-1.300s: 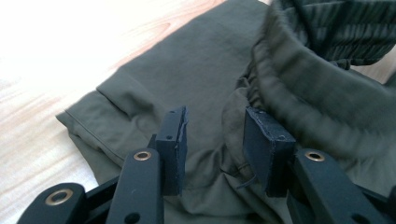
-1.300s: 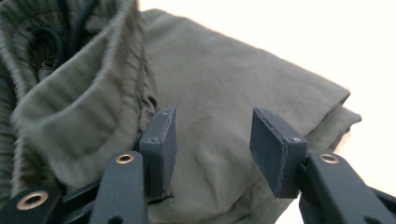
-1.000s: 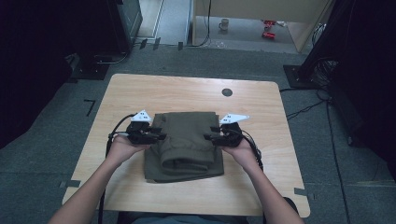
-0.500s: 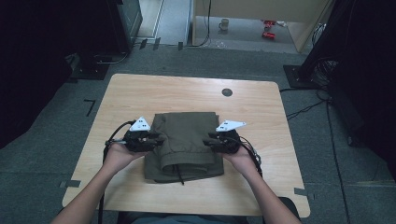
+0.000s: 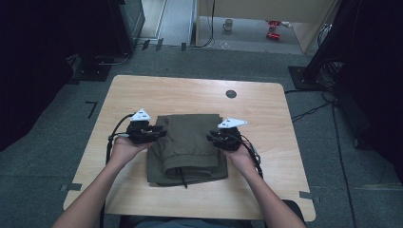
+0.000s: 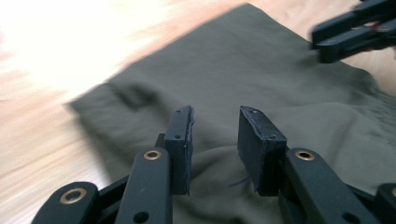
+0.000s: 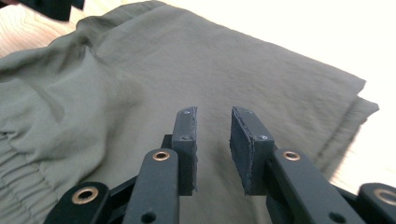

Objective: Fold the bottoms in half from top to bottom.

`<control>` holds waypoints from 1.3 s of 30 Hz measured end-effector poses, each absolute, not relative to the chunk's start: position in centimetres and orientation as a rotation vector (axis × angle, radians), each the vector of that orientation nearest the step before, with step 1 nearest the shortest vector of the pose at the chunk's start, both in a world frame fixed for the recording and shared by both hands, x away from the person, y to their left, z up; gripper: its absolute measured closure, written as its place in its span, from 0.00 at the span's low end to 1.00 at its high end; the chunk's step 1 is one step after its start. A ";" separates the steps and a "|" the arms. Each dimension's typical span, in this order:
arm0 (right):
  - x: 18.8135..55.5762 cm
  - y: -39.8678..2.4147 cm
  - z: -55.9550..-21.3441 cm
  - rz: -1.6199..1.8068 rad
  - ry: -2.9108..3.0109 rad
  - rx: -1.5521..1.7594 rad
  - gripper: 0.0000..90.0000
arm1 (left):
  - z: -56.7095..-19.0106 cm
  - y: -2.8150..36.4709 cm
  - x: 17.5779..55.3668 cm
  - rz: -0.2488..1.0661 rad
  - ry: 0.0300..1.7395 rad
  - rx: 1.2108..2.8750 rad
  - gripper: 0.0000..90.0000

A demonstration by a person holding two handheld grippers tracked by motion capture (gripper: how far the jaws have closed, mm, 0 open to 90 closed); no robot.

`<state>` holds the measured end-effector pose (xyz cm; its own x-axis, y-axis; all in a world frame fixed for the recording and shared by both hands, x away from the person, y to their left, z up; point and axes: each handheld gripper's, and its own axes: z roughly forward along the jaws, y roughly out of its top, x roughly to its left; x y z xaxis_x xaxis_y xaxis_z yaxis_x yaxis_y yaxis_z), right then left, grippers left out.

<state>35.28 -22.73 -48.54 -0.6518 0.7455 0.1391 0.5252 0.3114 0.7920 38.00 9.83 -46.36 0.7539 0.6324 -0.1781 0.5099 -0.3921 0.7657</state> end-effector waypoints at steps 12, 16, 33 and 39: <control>34.9 -22.5 -49.6 1.095 2.435 1.146 0.77 | -47.9 9.6 35.2 0.145 0.771 2.277 0.66; 35.2 -23.0 -49.2 1.163 2.361 1.148 0.75 | -47.1 10.4 36.4 0.174 0.814 2.198 0.65; 41.4 -24.8 -49.3 1.178 2.197 1.264 0.65 | -48.1 12.8 44.7 0.262 0.954 2.082 0.67; 43.2 -24.8 -50.6 1.156 2.201 1.329 0.62 | -49.6 12.9 45.7 0.203 0.985 2.065 0.70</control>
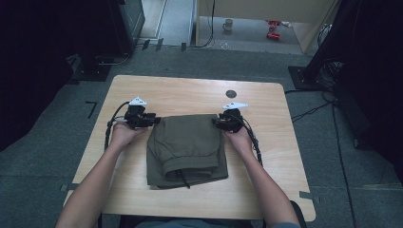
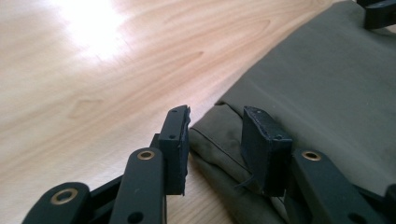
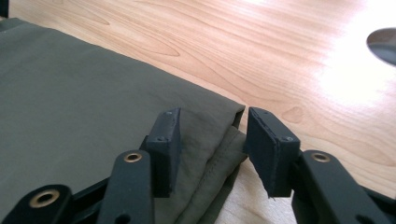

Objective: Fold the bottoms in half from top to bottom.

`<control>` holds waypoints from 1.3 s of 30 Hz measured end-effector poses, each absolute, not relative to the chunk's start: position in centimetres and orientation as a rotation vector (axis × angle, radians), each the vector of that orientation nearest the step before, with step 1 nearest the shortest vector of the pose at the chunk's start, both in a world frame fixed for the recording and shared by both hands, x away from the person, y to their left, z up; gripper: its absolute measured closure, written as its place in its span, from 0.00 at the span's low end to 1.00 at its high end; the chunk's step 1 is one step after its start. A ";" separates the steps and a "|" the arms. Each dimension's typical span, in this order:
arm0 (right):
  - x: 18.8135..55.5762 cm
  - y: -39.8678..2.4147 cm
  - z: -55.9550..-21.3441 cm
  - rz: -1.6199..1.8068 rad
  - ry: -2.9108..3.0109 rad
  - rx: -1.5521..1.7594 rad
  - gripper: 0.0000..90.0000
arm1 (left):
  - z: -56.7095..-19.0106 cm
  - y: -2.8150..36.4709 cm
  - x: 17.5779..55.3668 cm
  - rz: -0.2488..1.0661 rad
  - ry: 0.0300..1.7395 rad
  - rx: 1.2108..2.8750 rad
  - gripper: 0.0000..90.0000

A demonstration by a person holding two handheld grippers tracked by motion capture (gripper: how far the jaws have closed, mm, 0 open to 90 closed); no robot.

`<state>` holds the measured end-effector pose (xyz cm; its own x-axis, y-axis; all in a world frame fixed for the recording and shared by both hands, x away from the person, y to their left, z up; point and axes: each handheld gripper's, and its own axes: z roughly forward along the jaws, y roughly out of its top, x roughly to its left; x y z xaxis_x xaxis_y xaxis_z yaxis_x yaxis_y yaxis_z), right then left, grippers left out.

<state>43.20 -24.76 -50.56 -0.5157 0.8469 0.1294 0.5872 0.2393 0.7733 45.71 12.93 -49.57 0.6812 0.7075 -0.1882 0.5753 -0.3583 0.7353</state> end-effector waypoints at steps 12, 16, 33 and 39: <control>43.3 -24.2 -51.2 1.071 2.212 1.348 0.95 | -50.6 12.4 45.9 0.206 0.987 2.096 0.99; 43.3 -24.3 -51.1 1.071 2.217 1.350 0.98 | -50.5 12.5 45.9 0.216 0.991 2.102 1.00; 42.8 -24.4 -50.8 1.073 2.240 1.345 0.97 | -49.0 13.1 45.7 0.251 1.020 2.029 0.94; 42.8 -24.2 -51.0 1.064 2.240 1.335 0.97 | -49.3 12.4 46.4 0.240 1.021 1.989 0.89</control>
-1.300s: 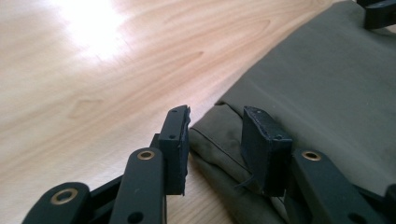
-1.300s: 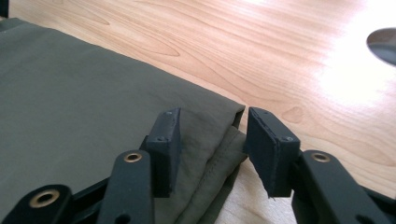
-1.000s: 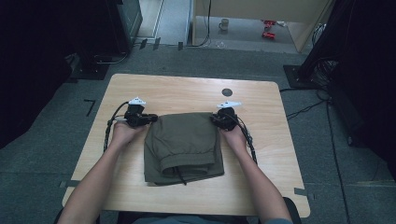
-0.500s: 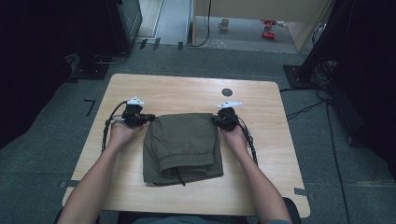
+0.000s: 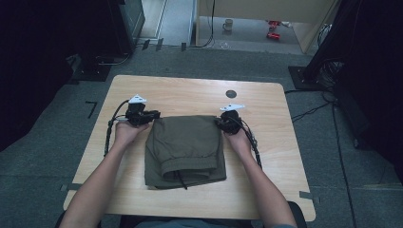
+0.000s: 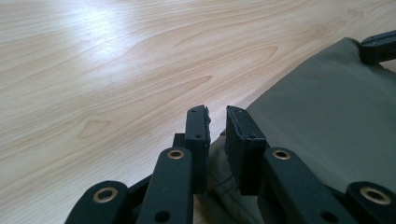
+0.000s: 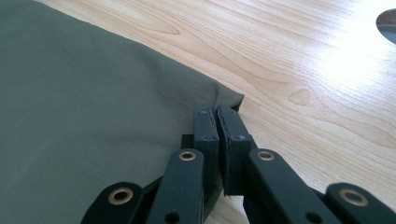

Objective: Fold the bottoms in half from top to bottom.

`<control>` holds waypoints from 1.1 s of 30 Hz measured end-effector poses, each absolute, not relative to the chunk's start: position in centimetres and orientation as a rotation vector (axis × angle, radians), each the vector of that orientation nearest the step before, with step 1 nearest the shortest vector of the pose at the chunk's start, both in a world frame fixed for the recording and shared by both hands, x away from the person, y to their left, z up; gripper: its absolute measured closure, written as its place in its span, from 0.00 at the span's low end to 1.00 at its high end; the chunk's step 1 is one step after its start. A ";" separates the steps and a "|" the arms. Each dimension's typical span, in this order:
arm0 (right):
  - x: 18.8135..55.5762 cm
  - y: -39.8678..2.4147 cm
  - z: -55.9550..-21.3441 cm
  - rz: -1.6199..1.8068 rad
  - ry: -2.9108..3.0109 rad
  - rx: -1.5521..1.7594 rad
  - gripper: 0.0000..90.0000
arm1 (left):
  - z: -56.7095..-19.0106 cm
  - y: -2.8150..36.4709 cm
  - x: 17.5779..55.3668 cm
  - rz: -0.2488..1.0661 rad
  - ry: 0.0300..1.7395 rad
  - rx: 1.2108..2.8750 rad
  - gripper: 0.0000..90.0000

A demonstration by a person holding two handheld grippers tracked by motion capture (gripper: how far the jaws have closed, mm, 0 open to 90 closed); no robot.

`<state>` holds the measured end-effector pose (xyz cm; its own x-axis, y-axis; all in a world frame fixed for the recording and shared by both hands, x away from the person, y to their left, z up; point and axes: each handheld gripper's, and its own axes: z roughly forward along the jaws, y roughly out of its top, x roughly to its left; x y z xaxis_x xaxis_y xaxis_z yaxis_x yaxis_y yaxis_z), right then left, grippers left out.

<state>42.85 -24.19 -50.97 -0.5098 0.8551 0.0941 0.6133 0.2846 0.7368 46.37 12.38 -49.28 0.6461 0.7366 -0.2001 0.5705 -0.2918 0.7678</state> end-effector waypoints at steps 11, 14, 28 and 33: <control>42.8 -24.2 -51.0 1.051 2.247 1.318 0.98 | -50.8 12.4 46.5 0.294 1.028 2.102 0.86; 42.7 -24.3 -51.0 1.052 2.243 1.322 0.97 | -50.6 12.5 46.5 0.299 1.037 2.088 0.84; 42.4 -25.4 -50.7 1.033 2.196 1.384 0.93 | -47.4 13.7 45.4 0.278 1.003 1.991 0.75; 42.0 -26.1 -50.1 1.105 2.181 1.417 0.79 | -46.8 13.6 44.6 0.241 0.988 1.999 0.72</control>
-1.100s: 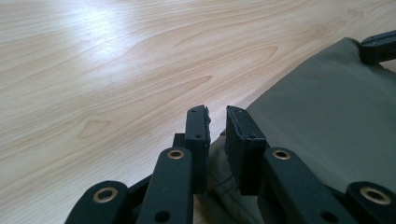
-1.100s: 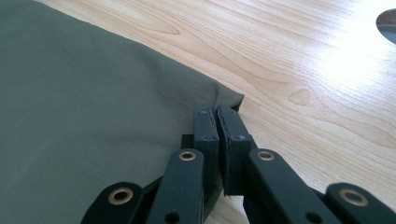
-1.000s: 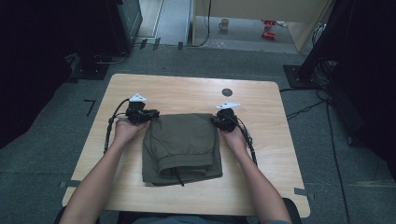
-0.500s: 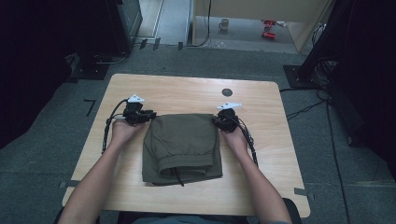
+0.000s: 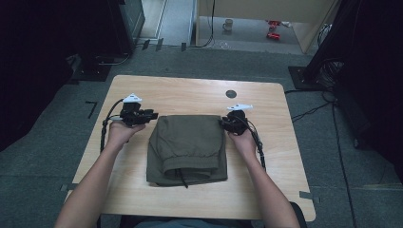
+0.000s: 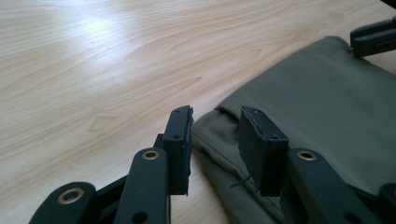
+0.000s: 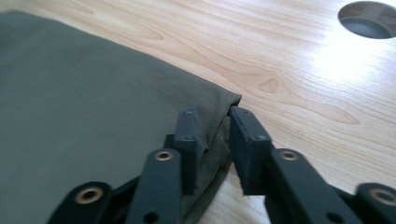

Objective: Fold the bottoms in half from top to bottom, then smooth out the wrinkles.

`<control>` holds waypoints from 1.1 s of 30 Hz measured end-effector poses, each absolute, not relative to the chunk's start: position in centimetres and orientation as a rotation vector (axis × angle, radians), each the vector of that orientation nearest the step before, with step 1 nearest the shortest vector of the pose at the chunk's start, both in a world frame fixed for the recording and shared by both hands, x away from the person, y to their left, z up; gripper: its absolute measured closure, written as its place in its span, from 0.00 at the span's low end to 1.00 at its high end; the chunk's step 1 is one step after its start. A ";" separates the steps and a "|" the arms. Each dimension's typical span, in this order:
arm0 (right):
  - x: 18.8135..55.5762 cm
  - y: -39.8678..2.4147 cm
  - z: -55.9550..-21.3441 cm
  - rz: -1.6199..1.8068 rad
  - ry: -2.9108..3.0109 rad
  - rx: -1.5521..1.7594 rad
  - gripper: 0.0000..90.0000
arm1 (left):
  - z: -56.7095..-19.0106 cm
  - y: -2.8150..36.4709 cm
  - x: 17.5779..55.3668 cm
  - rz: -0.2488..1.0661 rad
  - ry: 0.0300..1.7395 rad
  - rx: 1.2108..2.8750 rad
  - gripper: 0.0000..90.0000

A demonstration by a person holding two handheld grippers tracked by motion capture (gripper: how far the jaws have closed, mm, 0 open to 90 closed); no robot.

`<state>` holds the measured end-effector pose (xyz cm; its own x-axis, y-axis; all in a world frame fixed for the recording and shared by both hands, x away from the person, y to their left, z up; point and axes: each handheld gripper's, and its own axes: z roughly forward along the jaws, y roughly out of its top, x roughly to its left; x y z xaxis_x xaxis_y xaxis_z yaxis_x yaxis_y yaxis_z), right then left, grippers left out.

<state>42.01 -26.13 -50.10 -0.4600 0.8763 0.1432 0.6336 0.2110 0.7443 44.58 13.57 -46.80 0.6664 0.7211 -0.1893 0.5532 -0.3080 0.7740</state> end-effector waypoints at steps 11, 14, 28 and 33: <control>39.3 -26.7 -48.3 1.197 2.159 1.346 0.73 | -45.0 12.7 41.4 0.262 0.897 2.027 0.68; 38.7 -26.5 -48.2 1.206 2.174 1.326 0.71 | -44.8 12.6 40.5 0.255 0.881 2.040 0.66; 34.5 -24.8 -47.6 1.230 2.252 1.209 0.70 | -44.0 11.4 35.6 0.233 0.791 2.050 0.70; 32.8 -23.8 -47.7 1.248 2.289 1.176 0.70 | -44.2 10.8 33.7 0.219 0.760 2.045 0.69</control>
